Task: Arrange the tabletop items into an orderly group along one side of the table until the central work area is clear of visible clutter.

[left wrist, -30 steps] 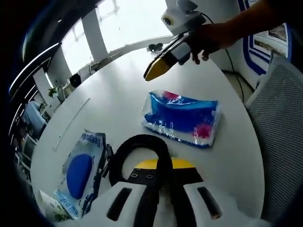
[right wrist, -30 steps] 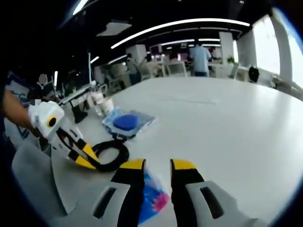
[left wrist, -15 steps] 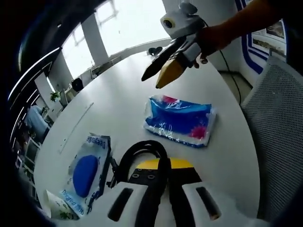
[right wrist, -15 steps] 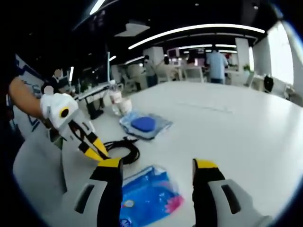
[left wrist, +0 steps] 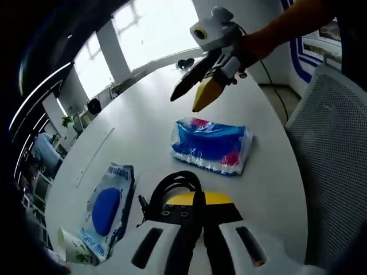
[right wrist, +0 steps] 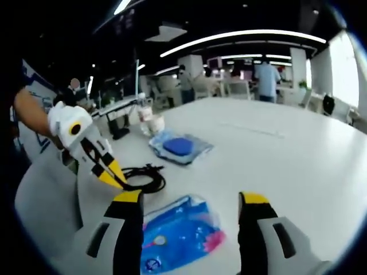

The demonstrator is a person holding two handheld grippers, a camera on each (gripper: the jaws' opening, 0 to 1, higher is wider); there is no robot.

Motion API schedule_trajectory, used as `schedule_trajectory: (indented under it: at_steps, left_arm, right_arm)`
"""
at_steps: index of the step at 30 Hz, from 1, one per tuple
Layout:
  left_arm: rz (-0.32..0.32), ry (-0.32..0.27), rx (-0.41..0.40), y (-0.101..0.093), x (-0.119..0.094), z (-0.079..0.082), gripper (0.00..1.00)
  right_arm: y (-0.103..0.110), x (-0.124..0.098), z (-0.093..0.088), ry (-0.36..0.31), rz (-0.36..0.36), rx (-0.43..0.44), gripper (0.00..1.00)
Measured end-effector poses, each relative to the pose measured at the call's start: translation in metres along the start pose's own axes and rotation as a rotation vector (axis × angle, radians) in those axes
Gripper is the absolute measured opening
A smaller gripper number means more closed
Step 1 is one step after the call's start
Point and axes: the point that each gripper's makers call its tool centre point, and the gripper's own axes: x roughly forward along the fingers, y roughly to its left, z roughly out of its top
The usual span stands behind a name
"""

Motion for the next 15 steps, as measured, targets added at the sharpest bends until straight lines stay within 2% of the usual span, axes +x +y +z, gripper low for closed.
schedule_trajectory:
  at_steps: [15]
  left_arm:
    - [-0.031, -0.009, 0.011, -0.021, -0.001, -0.002, 0.01]
  right_arm:
    - [0.004, -0.002, -0.004, -0.002, 0.009, 0.011, 0.67]
